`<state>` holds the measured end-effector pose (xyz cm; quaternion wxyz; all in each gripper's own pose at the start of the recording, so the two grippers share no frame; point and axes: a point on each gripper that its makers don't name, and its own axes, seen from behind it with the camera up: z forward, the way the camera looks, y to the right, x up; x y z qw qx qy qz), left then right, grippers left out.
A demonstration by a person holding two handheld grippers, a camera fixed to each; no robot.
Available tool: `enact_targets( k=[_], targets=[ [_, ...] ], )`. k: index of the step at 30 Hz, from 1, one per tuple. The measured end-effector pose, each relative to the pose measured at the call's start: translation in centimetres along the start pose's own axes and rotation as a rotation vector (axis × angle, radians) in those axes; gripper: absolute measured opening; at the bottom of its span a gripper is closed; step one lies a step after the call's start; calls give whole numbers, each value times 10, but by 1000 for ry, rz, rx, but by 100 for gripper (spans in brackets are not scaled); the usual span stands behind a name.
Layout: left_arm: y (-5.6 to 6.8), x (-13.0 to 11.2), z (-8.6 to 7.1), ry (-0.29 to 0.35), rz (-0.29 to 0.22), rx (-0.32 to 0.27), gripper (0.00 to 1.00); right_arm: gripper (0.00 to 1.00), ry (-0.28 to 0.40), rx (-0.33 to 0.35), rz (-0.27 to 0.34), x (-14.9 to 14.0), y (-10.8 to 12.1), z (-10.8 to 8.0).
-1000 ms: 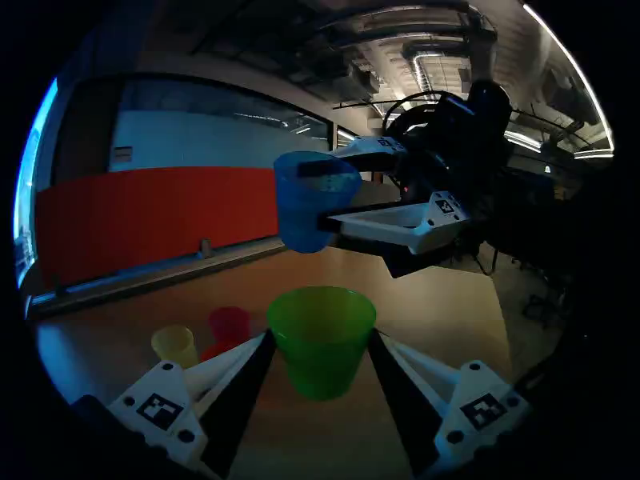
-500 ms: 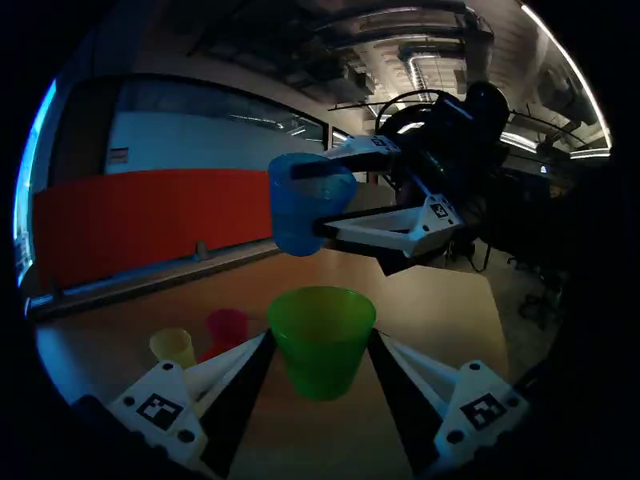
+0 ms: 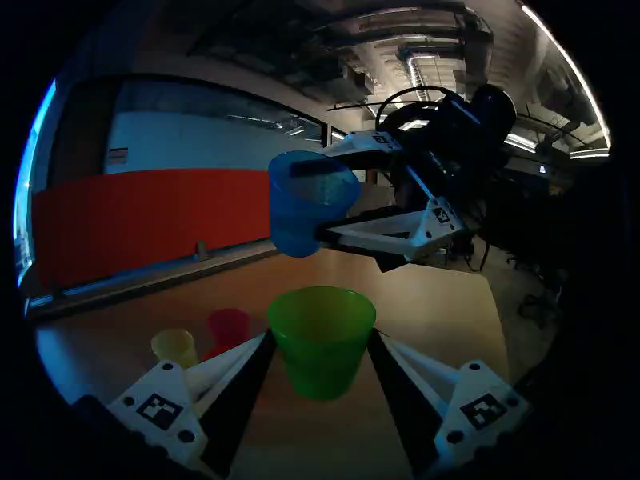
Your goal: Pour water
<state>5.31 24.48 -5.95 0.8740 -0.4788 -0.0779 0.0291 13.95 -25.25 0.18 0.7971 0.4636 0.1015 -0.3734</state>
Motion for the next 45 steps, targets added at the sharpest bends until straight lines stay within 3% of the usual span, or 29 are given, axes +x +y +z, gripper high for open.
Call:
enact_targets(
  k=[26,45],
  targets=[
    [-9,3,-4,10,2,15,83,89,-8,30,-130,7,-3,12],
    [-9,5,-2,18,1,16,83,89,-27,34,-229,8,-4,19]
  ],
)
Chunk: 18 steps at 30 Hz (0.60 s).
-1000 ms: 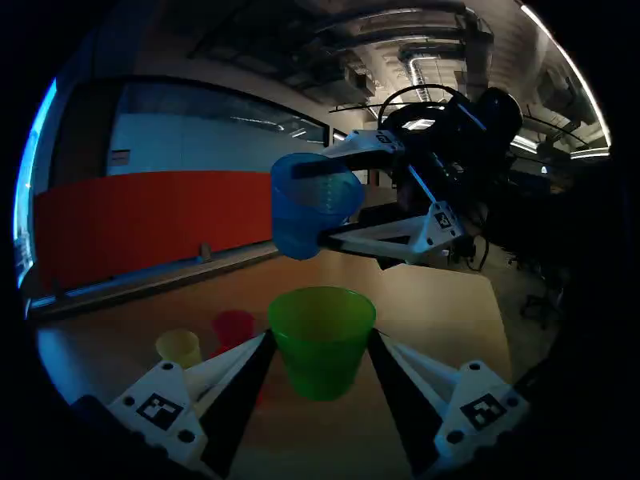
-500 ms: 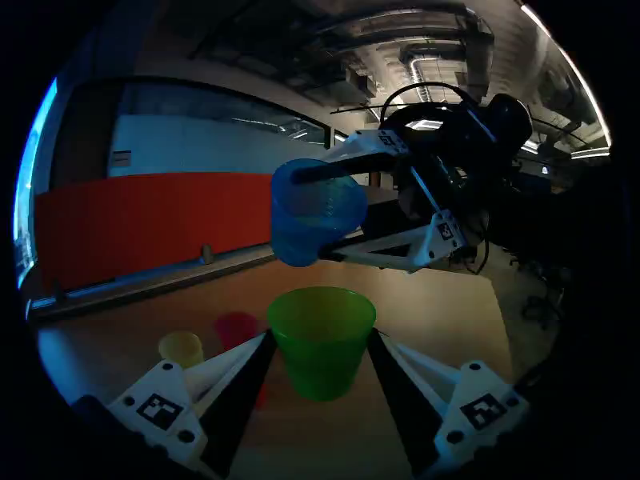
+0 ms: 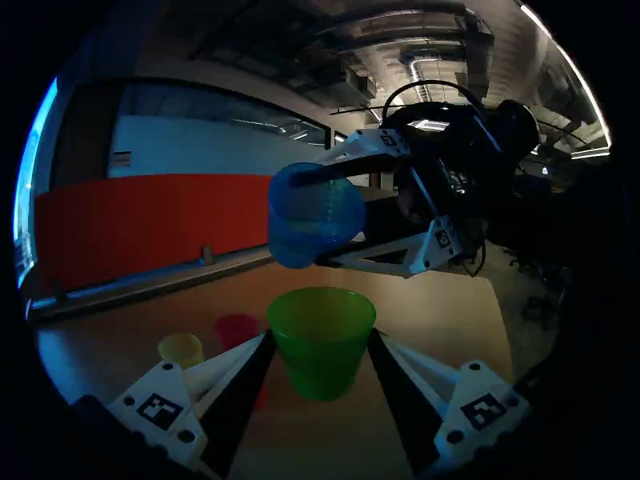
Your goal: Pour water
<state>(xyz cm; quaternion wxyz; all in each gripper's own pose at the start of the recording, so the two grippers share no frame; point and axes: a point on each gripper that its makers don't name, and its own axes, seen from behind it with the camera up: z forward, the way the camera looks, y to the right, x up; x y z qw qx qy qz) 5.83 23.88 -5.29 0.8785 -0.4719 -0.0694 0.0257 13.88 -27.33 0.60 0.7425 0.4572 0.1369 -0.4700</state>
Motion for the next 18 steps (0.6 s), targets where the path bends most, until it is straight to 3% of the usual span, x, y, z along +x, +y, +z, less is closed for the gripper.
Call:
enact_targets(
  k=[18],
  targets=[
    [2,1,1,4,-2,-5,83,89,-20,-2,-67,-2,2,5]
  ],
)
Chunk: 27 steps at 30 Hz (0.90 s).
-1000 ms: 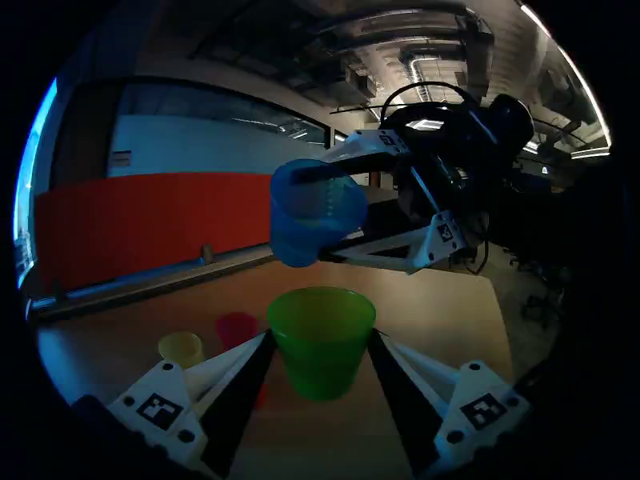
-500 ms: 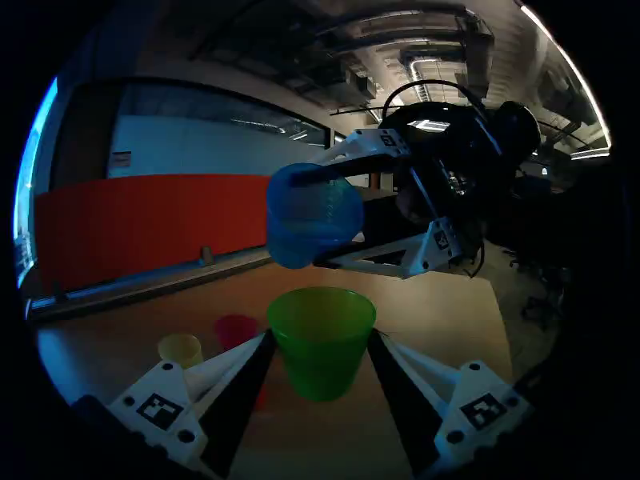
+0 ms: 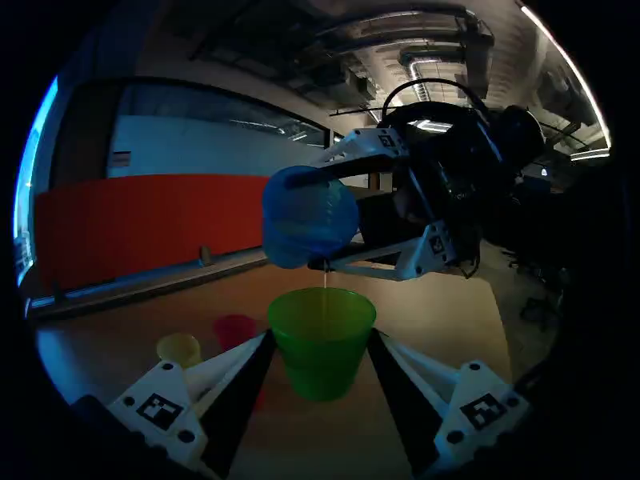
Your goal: Pour water
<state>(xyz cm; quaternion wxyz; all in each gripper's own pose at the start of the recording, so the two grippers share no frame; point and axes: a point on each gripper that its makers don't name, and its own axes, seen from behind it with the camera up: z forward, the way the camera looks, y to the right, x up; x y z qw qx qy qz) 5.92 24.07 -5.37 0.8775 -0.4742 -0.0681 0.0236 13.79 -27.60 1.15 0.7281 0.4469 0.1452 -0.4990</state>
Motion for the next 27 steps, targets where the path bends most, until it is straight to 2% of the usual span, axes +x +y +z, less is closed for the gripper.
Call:
enact_targets(
  k=[27],
  targets=[
    [4,1,1,3,5,-4,83,89,-10,-22,-73,-2,7,-1]
  ],
)
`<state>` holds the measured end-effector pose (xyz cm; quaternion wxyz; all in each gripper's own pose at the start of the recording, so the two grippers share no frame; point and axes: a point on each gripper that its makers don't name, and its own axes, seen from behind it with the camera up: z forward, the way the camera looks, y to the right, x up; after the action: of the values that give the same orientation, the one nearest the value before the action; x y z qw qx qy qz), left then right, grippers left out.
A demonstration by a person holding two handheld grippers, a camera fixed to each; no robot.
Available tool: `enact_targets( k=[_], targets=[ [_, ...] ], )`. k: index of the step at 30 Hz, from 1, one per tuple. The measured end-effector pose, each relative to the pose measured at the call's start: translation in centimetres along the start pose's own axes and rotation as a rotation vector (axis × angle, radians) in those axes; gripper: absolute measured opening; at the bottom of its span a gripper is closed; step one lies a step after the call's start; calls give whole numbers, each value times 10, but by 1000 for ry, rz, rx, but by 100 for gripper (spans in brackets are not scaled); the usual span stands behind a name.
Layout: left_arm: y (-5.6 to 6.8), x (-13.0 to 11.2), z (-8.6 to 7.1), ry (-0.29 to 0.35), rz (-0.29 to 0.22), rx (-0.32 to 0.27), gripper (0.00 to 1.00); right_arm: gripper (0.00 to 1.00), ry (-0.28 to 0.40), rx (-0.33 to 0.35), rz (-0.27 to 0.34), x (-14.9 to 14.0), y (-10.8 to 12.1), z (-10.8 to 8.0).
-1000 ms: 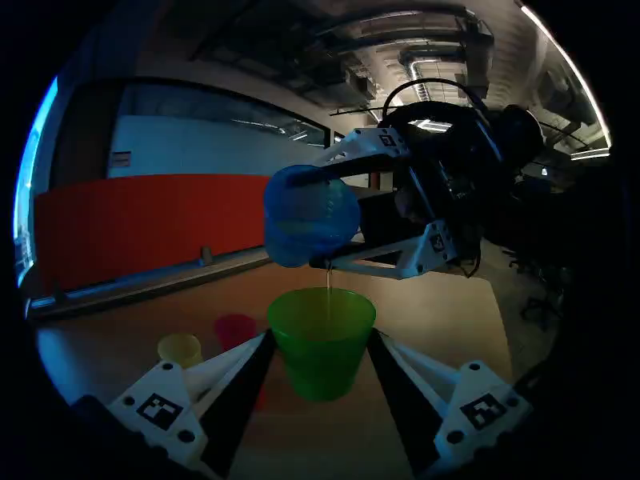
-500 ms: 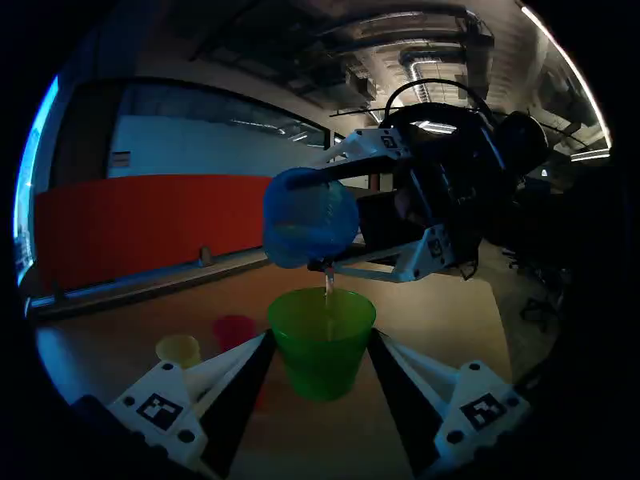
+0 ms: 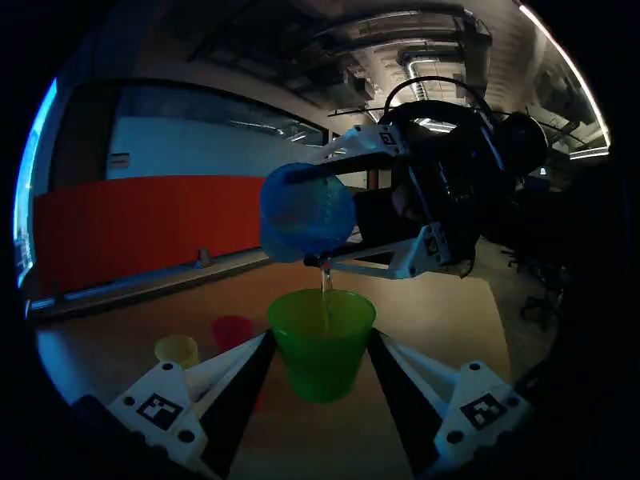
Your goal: Pour water
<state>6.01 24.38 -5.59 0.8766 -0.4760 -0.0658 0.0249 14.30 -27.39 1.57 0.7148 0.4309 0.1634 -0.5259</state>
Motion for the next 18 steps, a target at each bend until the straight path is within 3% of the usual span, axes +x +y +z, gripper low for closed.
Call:
enact_targets(
  k=[18],
  targets=[
    [0,0,-1,6,3,0,83,89,-4,-8,-39,2,5,-2]
  ],
)
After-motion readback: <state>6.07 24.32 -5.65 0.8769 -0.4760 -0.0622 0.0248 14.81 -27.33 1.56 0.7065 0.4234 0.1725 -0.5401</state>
